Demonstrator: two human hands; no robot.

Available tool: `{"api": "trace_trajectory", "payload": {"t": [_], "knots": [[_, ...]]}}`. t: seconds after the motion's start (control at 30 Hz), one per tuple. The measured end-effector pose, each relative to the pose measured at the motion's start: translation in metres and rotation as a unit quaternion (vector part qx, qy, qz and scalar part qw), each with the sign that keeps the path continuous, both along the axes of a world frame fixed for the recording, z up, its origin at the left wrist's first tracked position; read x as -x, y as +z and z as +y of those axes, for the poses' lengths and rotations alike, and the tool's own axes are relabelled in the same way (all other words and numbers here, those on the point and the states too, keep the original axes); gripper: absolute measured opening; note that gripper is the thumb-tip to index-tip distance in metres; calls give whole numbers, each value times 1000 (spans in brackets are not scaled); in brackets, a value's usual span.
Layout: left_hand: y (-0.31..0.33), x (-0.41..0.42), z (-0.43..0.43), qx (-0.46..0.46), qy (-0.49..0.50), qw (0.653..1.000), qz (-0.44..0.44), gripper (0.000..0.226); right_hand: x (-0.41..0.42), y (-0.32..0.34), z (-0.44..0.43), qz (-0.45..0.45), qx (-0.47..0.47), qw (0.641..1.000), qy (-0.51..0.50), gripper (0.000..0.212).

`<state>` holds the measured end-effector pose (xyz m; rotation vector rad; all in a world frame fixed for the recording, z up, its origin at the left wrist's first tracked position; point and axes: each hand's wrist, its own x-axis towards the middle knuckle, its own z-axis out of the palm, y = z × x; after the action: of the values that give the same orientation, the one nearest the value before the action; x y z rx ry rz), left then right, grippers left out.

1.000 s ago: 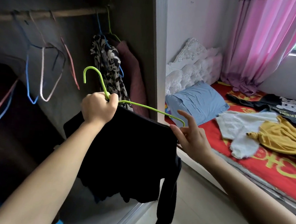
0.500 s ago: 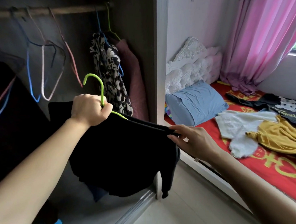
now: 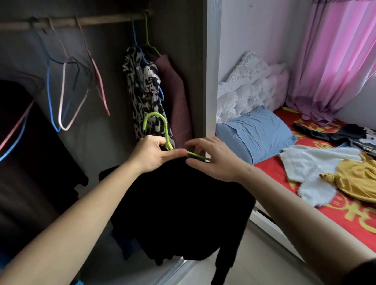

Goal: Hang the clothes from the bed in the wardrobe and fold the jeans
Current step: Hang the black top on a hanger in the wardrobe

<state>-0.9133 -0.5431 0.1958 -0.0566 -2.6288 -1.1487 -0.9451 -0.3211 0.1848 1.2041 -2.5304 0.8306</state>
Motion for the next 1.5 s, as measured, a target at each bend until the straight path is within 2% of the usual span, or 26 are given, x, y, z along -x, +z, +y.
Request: {"api": "trace_trajectory", "payload": {"t": [0.07, 0.13, 0.2, 0.27, 0.4, 0.5, 0.6, 0.67, 0.73, 0.8, 0.87, 0.97, 1.03, 1.1, 1.13, 1.17, 1.23, 1.33, 1.4, 1.5], "knots": [[-4, -2, 2, -99, -64, 992, -43, 45, 3, 4, -5, -31, -39, 998, 34, 25], [-5, -6, -3, -148, -68, 985, -62, 41, 6, 7, -4, -70, -47, 995, 50, 23], [-6, -10, -11, -183, -64, 979, -59, 36, 11, 5, 4, -70, -49, 996, 35, 24], [-5, -14, -23, -214, -46, 975, -35, 30, 17, 1, 18, -72, -49, 996, 10, 25], [-2, -15, -48, -261, 81, 959, 75, 23, 25, -13, 43, -104, -75, 991, -26, 26], [-3, -14, -60, -219, 123, 965, 77, 29, 23, -11, 38, -103, -34, 993, -40, 22], [-3, -16, -67, -78, 93, 992, 43, 55, 16, 1, 18, -98, 78, 991, -39, 13], [0, -19, -65, -25, 62, 998, 21, 44, 12, 12, 6, -86, 110, 990, -25, 12], [3, -24, -59, -80, -3, 996, -35, 32, 9, 21, -3, -73, 101, 992, -7, 13], [4, -30, -53, -164, -62, 979, -99, 25, 9, 26, -8, -63, 88, 994, -3, 17], [4, -33, -49, -202, -75, 970, -110, 21, 11, 26, -9, -58, 87, 994, -9, 18], [3, -30, -43, -215, -16, 976, -27, 12, 14, 20, -7, -57, 97, 994, -13, 17], [8, -27, -39, -301, 26, 953, 31, 10, 13, 9, -6, -40, 96, 995, -12, 17], [16, -24, -39, -387, 25, 919, 69, 11, 15, -8, -5, 3, 7, 999, -31, 22], [19, -22, -41, -394, 24, 915, 83, 13, 16, -17, -4, 25, -57, 997, -45, 25], [20, -21, -43, -381, 26, 920, 92, 14, 17, -24, -2, 36, -104, 992, -54, 28], [15, -19, -48, -351, 38, 931, 96, 13, 20, -32, 4, 42, -107, 992, -58, 29], [4, -23, -66, -348, 79, 931, 70, 12, 22, -28, 4, 37, 10, 995, -95, 22], [-1, -30, -82, -325, 77, 942, 33, 15, 21, -17, -3, -2, 70, 993, -98, 20], [-6, -34, -98, -212, 82, 974, -7, 21, 20, 5, -18, -39, 116, 991, -48, 19]]}}
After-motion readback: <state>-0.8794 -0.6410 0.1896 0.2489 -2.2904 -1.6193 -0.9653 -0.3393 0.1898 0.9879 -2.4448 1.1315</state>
